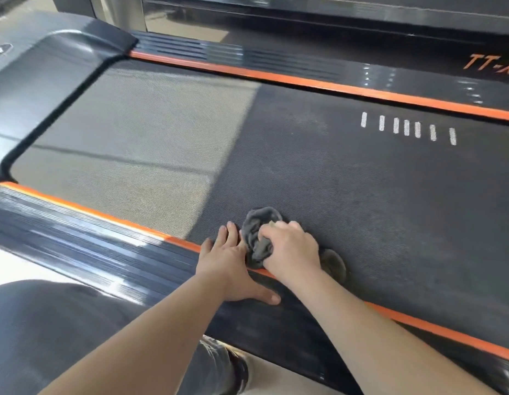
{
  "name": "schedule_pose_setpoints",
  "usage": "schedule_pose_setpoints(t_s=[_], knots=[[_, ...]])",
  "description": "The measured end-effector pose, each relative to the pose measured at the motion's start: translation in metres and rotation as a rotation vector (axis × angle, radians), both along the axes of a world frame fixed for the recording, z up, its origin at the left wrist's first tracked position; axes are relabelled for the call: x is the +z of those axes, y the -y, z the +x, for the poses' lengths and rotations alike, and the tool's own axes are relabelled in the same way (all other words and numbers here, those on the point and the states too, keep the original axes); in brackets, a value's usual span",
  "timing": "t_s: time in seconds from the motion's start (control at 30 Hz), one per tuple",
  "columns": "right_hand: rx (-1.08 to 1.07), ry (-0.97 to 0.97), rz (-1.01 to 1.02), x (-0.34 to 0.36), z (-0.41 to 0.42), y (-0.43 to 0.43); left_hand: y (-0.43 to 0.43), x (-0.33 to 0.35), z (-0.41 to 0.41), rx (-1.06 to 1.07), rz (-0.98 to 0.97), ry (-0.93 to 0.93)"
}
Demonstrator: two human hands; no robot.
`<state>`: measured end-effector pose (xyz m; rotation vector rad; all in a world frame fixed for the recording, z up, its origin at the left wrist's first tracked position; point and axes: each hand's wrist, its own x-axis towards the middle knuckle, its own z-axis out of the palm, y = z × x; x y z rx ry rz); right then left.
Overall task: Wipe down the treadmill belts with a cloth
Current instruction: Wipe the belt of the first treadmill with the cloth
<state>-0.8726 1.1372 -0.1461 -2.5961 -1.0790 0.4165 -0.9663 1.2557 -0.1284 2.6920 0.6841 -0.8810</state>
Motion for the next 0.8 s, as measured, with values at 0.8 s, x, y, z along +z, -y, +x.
schedule_pose_setpoints(t_s=[0.8], knots=[[0.071, 0.148, -0.029, -0.01, 0.037, 0.128, 0.033, -0.015, 0.053, -0.126, -0.105, 0.029]])
